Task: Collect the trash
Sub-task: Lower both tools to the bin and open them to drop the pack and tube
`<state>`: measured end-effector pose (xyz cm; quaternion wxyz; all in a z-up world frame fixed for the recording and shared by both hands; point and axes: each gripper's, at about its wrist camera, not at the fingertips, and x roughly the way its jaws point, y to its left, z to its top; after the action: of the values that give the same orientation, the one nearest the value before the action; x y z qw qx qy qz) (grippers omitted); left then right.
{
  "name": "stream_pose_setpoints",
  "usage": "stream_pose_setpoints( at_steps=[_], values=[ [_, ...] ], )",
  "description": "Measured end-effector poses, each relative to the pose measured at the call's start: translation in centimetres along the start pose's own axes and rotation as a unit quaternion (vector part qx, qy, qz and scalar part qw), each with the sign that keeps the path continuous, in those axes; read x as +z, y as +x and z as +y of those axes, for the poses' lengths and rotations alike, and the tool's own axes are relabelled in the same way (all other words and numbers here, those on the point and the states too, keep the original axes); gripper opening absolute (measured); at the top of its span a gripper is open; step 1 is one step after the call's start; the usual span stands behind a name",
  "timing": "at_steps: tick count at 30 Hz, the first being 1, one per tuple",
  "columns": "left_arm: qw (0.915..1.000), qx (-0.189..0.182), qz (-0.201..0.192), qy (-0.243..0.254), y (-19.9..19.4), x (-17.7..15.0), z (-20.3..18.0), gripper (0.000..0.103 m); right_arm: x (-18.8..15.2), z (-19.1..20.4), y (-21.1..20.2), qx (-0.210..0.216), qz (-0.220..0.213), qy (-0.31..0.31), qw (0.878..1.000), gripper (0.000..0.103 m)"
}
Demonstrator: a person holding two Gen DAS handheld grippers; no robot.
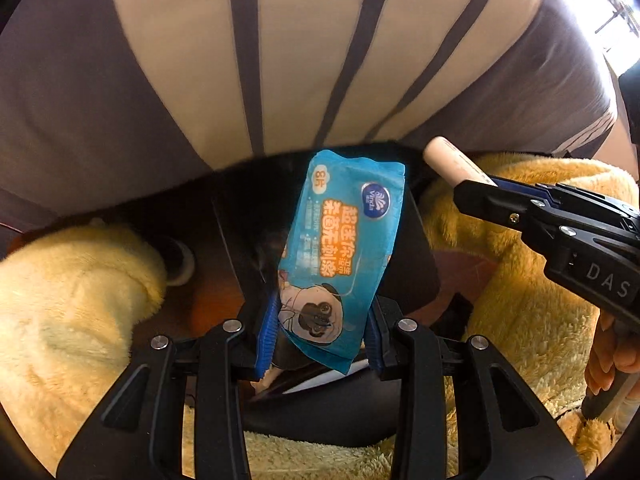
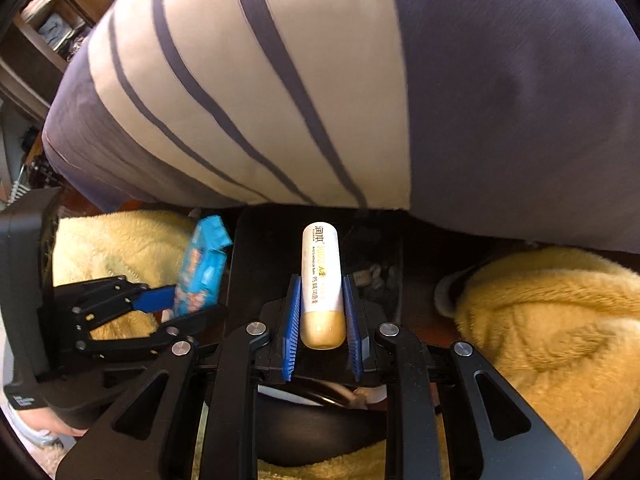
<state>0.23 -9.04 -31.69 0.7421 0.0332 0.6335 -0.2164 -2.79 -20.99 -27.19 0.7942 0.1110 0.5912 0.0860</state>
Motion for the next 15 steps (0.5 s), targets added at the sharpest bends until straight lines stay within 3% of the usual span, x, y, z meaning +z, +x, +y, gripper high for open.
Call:
stream_pose_setpoints(
  at_steps=[5, 15],
  values=[
    [0.9998, -0.010, 0.018, -0.005, 1.2, 0.1, 0.5, 0.036, 0.0, 0.2, 1.9, 0.003, 0.023, -0.001, 1.000, 0.024],
    [0.9997, -0.004, 0.020, -0.015, 1.1, -0.1, 1.0, 0.062, 0.5, -0.2, 1.4, -0.011, 0.011, 0.014, 1.000, 0.028]
  ],
)
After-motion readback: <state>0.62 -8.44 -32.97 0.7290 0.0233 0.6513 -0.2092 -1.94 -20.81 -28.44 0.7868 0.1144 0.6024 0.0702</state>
